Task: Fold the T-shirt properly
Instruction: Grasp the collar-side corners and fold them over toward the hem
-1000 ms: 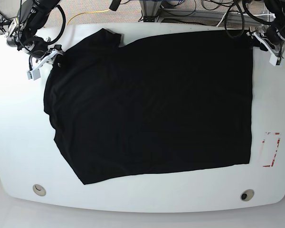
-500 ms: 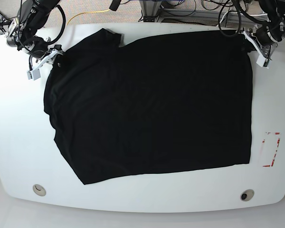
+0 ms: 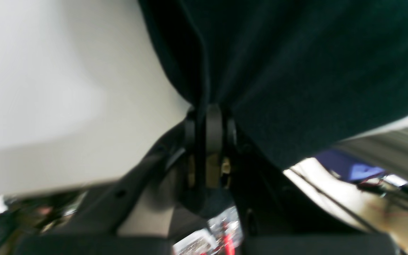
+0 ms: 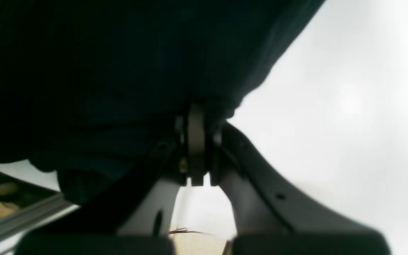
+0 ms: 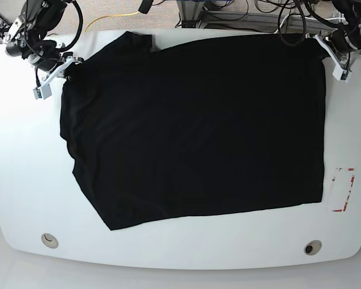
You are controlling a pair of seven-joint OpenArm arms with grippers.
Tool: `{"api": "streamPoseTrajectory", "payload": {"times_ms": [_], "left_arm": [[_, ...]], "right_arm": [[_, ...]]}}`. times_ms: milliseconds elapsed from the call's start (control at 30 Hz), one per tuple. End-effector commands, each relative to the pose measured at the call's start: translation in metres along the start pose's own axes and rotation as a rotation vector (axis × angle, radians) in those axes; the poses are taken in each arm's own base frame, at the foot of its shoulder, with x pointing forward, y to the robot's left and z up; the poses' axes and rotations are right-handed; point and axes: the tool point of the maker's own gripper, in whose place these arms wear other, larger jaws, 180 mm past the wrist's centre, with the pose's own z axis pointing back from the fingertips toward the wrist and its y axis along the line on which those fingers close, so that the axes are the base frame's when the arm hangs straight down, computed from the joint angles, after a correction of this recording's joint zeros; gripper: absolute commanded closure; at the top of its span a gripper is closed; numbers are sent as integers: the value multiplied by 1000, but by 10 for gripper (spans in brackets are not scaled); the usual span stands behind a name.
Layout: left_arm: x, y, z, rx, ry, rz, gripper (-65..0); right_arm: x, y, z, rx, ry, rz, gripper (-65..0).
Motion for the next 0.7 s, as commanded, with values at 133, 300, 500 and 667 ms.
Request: {"api": "streamPoseTrajectory", "payload": {"times_ms": [133,300,500,667], "left_arm": [[16,24,33,114,-8,-53,-17],[16,34,41,140,23,-73,-19],[48,31,44,154,-56,-111,-21],[84,34,45,168,-146,-116,-21]], "right_arm": [[-3,15,26,15,-23,68,0],[-14,29,40,62,-32,69,0],[2,47,46,128,-105,87,0],[25,51,41,144,-161,108,0]]}}
